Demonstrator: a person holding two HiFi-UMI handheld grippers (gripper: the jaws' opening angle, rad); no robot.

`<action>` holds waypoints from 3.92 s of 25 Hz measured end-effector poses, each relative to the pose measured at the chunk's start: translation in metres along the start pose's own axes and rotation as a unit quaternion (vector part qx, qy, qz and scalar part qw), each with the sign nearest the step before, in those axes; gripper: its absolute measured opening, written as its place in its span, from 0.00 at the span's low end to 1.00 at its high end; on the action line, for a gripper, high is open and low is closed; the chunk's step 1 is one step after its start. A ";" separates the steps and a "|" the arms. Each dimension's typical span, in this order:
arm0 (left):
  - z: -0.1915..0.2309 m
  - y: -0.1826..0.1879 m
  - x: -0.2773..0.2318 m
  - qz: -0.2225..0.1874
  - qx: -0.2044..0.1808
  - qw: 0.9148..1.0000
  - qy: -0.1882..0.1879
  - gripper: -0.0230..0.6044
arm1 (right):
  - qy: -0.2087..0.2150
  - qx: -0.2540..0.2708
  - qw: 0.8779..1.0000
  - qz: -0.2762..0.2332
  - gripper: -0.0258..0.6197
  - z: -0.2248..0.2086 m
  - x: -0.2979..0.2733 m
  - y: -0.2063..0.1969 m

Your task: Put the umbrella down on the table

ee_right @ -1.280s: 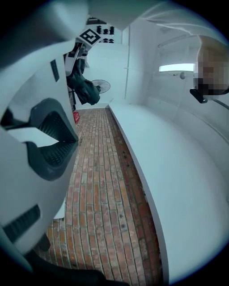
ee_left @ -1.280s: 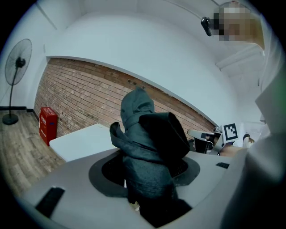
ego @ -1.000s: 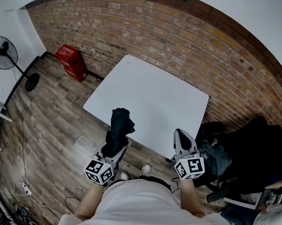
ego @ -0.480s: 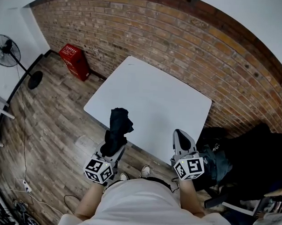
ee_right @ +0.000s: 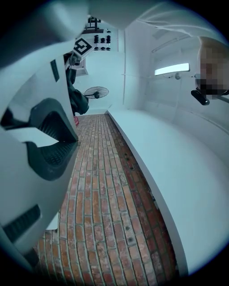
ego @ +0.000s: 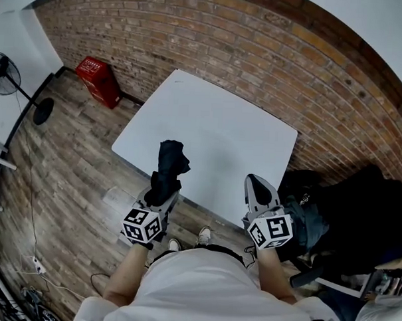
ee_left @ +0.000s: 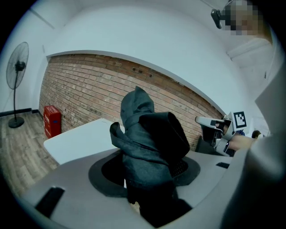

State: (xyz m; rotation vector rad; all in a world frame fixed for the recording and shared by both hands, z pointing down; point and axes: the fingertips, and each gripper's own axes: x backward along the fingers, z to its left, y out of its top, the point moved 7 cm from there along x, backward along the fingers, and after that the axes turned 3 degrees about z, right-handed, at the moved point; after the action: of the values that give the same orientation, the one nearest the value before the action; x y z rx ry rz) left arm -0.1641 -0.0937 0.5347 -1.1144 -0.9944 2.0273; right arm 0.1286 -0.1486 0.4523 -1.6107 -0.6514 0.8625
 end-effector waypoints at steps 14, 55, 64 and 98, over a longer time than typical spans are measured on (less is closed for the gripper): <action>0.024 -0.026 -0.084 0.089 -0.033 0.995 0.022 0.42 | -0.015 -0.008 1.000 0.016 0.07 -0.020 0.013 -0.013; 0.047 -0.022 -0.230 0.236 -0.103 0.963 0.077 0.43 | -0.035 -0.032 0.998 0.027 0.07 -0.072 0.018 -0.032; 0.051 -0.028 -0.241 0.256 -0.115 0.955 0.093 0.43 | -0.035 -0.029 0.999 0.025 0.07 -0.079 0.017 -0.029; 0.051 -0.048 -0.245 0.285 -0.139 0.946 0.073 0.64 | -0.025 -0.029 0.999 0.026 0.07 -0.084 0.013 -0.030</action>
State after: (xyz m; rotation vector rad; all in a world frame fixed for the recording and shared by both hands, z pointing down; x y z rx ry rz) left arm -0.0890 -0.2771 0.6949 -1.8505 -0.9772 2.2326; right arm 0.2057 -0.1801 0.4865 -1.6689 -0.6778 0.9324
